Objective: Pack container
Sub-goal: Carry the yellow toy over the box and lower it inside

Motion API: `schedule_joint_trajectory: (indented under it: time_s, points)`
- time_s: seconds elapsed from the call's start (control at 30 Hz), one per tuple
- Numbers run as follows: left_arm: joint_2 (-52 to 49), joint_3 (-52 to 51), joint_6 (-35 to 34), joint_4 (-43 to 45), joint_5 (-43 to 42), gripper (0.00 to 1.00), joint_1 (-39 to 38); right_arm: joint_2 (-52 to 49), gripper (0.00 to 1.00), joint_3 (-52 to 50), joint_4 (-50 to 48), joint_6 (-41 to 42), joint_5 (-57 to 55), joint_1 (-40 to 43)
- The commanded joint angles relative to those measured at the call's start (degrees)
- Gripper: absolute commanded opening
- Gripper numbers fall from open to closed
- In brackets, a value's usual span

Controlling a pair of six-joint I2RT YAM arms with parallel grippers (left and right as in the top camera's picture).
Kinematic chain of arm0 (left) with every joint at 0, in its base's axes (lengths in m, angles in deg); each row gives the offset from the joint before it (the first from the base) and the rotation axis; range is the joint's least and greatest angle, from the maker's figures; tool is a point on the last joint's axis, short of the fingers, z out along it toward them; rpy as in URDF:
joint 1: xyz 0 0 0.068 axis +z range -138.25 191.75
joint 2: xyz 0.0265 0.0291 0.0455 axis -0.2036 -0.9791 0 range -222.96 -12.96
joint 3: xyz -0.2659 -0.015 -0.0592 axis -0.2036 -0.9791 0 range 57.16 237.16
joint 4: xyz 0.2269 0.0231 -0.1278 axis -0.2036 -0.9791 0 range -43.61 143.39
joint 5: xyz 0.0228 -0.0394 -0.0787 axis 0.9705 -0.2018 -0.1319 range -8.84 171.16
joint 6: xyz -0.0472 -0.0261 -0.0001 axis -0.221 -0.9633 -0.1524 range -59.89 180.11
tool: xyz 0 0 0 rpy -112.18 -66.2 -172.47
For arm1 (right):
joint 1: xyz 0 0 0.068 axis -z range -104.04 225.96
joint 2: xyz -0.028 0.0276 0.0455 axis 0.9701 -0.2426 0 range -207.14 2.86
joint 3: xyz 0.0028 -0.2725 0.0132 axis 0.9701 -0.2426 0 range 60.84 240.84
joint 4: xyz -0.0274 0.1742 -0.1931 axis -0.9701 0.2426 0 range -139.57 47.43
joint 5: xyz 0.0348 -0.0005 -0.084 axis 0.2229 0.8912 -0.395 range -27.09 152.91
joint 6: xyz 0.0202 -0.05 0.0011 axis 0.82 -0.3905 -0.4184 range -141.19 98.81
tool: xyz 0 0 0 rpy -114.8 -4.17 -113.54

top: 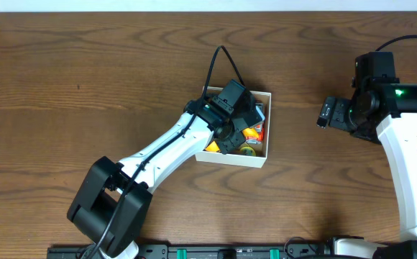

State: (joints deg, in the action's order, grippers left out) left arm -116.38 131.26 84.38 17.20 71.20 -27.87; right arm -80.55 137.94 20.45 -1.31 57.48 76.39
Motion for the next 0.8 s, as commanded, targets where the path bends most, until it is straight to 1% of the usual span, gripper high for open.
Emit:
schedule_joint_trajectory:
  time_s: [0.0, 0.07, 0.13, 0.23, 0.27, 0.3, 0.33, 0.37, 0.43, 0.53, 0.63, 0.77]
  points:
    - [-0.1, -0.4, 0.5, -1.8, 0.0, 0.08, -0.8, -0.2, 0.99, -0.3, 0.0, -0.9, -0.7, 0.3]
    - [-0.1, -0.5, 0.5, -2.7, 0.0, 0.08, -1.3, -0.2, 0.99, -0.3, 0.0, -0.9, -0.8, 0.3]
    - [-0.1, -0.5, 0.5, -3.1, 0.0, 0.15, -1.8, -0.2, 0.99, -0.3, 0.0, -0.9, -0.8, 0.3]
    - [-0.1, -0.5, 0.5, -3.3, 0.0, 0.42, -2.1, -0.2, 0.99, -0.3, 0.0, -0.9, -0.8, 0.3]
    - [-0.1, -0.5, 0.5, -3.3, 0.0, 0.55, -2.2, -0.2, 0.99, -0.3, 0.0, -0.9, -0.8, 0.3]
    - [-0.1, -0.5, 0.5, -3.3, 0.1, 0.63, -2.2, -0.2, 0.99, -0.3, 0.0, -1.2, -0.7, 0.3]
    - [-0.1, -0.5, 0.5, -3.2, 0.0, 0.67, -2.2, -0.2, 0.99, -0.3, 0.0, -1.4, -0.8, 0.3]
    - [-0.1, -0.5, 0.5, -3.2, 0.1, 0.69, -2.2, -0.2, 0.99, -0.3, 0.1, -1.6, -0.7, 0.3]
    - [0.2, -0.5, 0.5, -3.2, 0.1, 0.71, -2.2, -0.2, 0.99, -0.3, 0.1, -1.7, -0.8, 0.3]
    - [1.4, -0.4, 0.5, -3.3, 0.1, 0.71, -2.2, -0.2, 0.99, -0.3, 0.0, -1.7, -0.8, 0.3]
    - [4.3, -0.2, 0.5, -3.5, 0.1, 0.71, -2.2, -0.2, 0.99, -0.3, 0.0, -1.7, -0.8, 0.3]
    - [10.7, -0.2, 0.5, -3.7, 0.1, 0.71, -2.2, -0.2, 0.99, -0.3, -0.2, -2.0, -0.8, 0.3]
